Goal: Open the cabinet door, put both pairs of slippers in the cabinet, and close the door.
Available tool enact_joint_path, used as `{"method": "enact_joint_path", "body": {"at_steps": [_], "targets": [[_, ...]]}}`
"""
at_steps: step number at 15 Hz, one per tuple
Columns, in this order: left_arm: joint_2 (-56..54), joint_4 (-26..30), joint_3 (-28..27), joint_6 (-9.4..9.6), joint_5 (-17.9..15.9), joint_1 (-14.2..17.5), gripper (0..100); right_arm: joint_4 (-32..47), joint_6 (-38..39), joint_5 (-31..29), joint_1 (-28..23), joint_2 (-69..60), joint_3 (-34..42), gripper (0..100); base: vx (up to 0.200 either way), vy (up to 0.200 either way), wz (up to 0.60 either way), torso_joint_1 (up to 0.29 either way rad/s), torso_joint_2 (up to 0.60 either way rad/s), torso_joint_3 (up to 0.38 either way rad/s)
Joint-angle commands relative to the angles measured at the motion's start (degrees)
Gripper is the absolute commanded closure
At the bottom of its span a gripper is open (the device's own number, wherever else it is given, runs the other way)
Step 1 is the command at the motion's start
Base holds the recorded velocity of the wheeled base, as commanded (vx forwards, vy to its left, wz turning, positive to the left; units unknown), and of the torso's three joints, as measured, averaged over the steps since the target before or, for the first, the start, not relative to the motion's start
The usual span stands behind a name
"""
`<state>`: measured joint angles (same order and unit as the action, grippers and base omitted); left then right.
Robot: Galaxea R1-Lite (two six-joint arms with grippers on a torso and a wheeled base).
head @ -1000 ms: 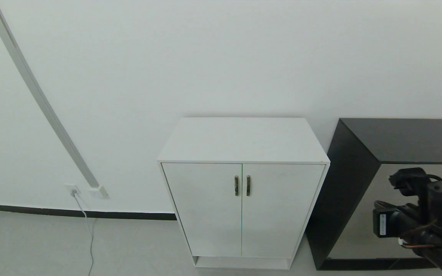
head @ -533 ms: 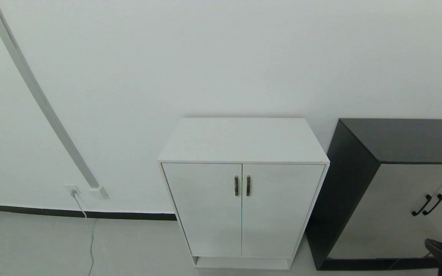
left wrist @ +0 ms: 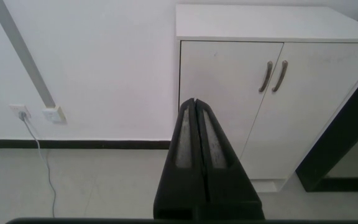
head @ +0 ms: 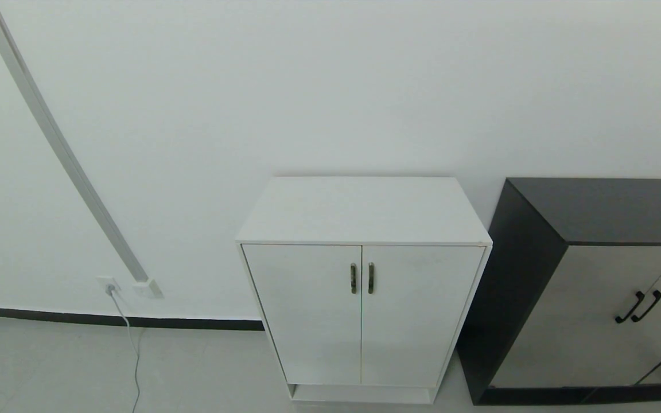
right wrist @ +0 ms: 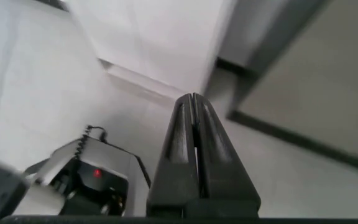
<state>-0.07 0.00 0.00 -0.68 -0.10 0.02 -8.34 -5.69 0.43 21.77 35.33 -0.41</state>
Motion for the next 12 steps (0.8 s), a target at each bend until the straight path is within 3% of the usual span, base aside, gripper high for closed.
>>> {"method": "enact_joint_path", "body": {"at_steps": [1, 12], "targets": [[0.07, 0.0, 0.0, -0.02, 0.01, 0.06, 100, 1.48, -0.02, 1.59, 0.02, -2.72, 0.41, 100, 0.0, 0.0, 0.0, 0.0, 0.0, 0.0], [0.07, 0.0, 0.0, -0.02, -0.08, 0.06, 100, 8.87, 1.65, 5.81, 2.31, -7.2, 0.33, 100, 0.0, 0.0, 0.0, 0.0, 0.0, 0.0]]}}
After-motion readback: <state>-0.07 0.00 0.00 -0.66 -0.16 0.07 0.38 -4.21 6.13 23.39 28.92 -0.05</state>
